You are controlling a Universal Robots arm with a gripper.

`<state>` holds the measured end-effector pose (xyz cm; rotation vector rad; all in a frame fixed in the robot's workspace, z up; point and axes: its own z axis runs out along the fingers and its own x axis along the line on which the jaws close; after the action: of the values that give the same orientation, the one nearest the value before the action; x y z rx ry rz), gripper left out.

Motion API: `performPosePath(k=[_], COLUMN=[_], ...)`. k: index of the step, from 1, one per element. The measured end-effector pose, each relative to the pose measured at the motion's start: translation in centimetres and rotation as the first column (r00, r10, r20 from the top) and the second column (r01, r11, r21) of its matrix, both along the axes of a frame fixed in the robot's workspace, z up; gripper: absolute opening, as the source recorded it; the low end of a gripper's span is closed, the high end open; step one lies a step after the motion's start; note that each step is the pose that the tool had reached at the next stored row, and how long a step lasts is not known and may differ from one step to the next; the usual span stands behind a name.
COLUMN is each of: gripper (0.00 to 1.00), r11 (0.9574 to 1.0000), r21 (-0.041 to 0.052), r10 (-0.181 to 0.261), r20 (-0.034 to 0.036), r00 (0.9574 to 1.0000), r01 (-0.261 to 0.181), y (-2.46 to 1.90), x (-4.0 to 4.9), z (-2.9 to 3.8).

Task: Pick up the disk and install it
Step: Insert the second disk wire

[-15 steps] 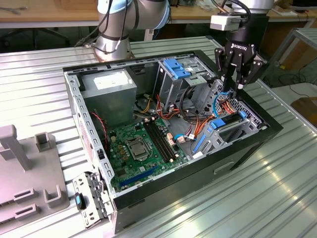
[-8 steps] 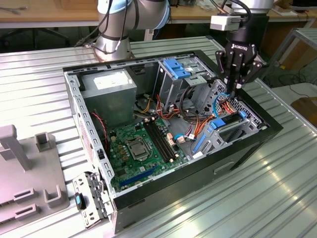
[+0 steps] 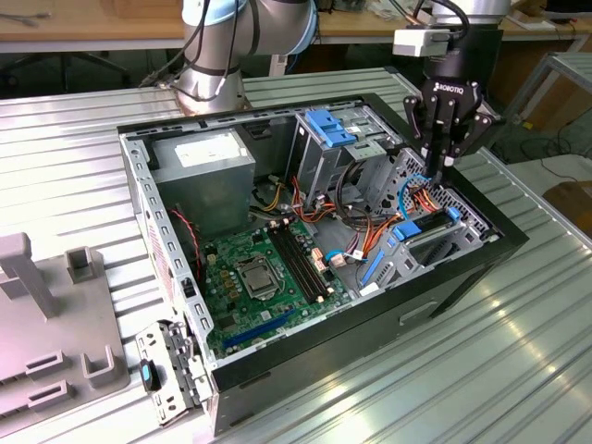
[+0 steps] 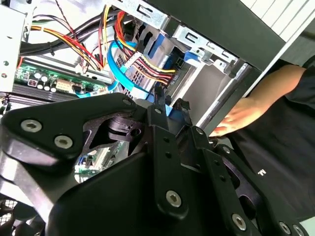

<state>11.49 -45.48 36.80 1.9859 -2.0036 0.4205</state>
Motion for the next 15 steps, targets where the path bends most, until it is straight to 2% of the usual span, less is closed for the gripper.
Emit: performPosePath(k=[1, 2, 3, 4, 11, 12, 13, 14, 15], gripper=[0.27, 0.27, 0.27, 0.27, 0.27, 0.27, 0.27, 0.27, 0.27], r11=[0.9999, 0.9996, 0.9994, 0.9993, 0.9993, 0.9993, 0.9993, 0.9993, 0.9993], r21=[-0.0101, -0.0289, -0.0358, -0.0381, -0.0386, -0.0385, -0.0381, -0.0384, -0.0385], r10=[0.0, 0.0, 0.0, 0.0, 0.0, 0.0, 0.0, 0.0, 0.0], r20=[0.0, -0.0007, -0.001, -0.0013, -0.0014, -0.0033, -0.0079, -0.0155, -0.0266], r00=[1.0, 1.0, 1.0, 1.0, 1.0, 1.0, 1.0, 0.9999, 0.9996], r01=[0.0, 0.0, 0.0, 0.0, 0.0, 0.0, 0.0, -0.001, -0.001], y=[0.0, 0.0, 0.01, 0.01, 0.01, 0.01, 0.01, 0.02, 0.01], x=[0.0, 0.0, 0.0, 0.01, 0.01, 0.02, 0.02, 0.02, 0.02], z=[0.01, 0.0, 0.01, 0.02, 0.01, -0.01, -0.07, -0.13, -0.21])
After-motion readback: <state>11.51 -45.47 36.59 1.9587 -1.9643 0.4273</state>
